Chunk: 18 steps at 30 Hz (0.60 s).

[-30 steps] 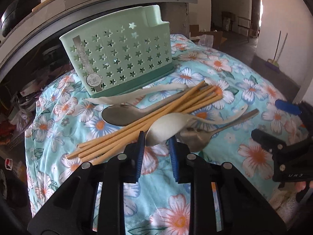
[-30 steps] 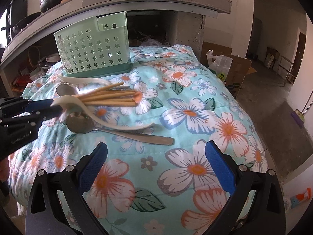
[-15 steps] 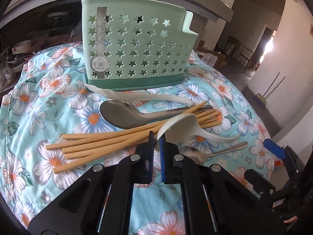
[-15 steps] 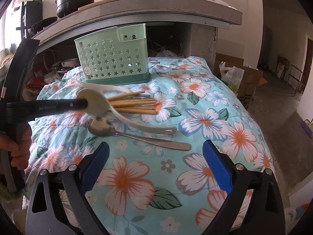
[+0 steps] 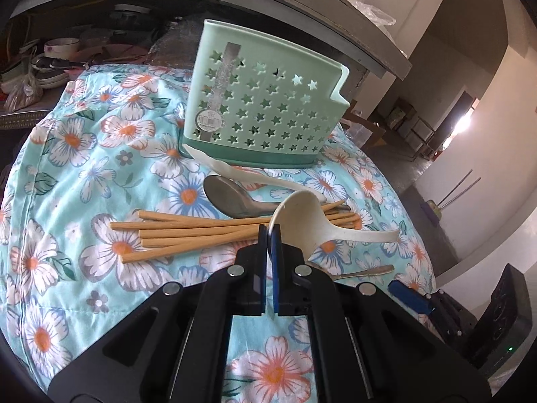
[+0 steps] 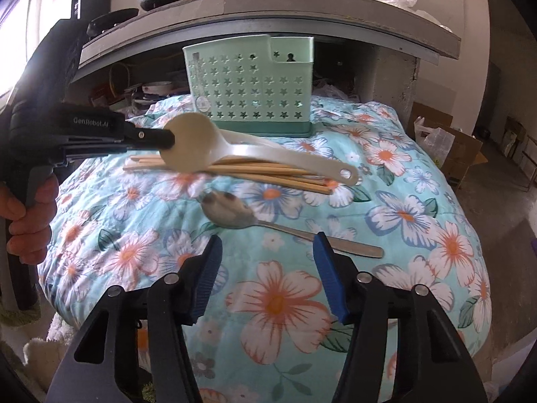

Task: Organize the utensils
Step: 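Lift the ladle into the green holder with the left tool while the right tool grasps a metal spoon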

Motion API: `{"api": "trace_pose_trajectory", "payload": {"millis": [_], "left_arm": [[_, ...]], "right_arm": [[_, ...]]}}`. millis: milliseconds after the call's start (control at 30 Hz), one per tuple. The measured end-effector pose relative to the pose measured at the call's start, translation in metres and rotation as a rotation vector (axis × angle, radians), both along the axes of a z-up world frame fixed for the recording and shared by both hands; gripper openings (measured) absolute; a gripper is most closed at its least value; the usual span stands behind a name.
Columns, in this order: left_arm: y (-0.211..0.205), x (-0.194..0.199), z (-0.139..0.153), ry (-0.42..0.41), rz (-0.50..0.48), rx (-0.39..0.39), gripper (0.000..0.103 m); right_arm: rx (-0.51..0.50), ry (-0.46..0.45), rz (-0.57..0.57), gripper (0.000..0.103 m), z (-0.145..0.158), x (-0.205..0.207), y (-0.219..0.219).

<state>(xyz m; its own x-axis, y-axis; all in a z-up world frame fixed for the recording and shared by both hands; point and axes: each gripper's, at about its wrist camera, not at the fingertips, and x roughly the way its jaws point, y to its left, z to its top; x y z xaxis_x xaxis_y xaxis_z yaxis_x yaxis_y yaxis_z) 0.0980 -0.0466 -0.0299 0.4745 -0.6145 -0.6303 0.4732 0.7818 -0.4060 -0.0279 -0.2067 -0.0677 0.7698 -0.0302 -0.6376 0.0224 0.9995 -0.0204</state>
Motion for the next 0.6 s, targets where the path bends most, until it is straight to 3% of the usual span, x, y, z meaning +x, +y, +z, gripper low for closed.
{"api": "trace_pose_trajectory", "payload": {"millis": [300, 600], "left_arm": [[0.040, -0.011, 0.017, -0.015, 0.100, -0.040, 0.001], [0.070, -0.016, 0.019, -0.028, 0.171, -0.061, 0.001]], "right_arm": [[-0.179, 0.062, 0.104, 0.033, -0.013, 0.033, 0.045], [-0.417, 0.083, 0.074, 0.021, -0.027, 0.056, 0.081]]}}
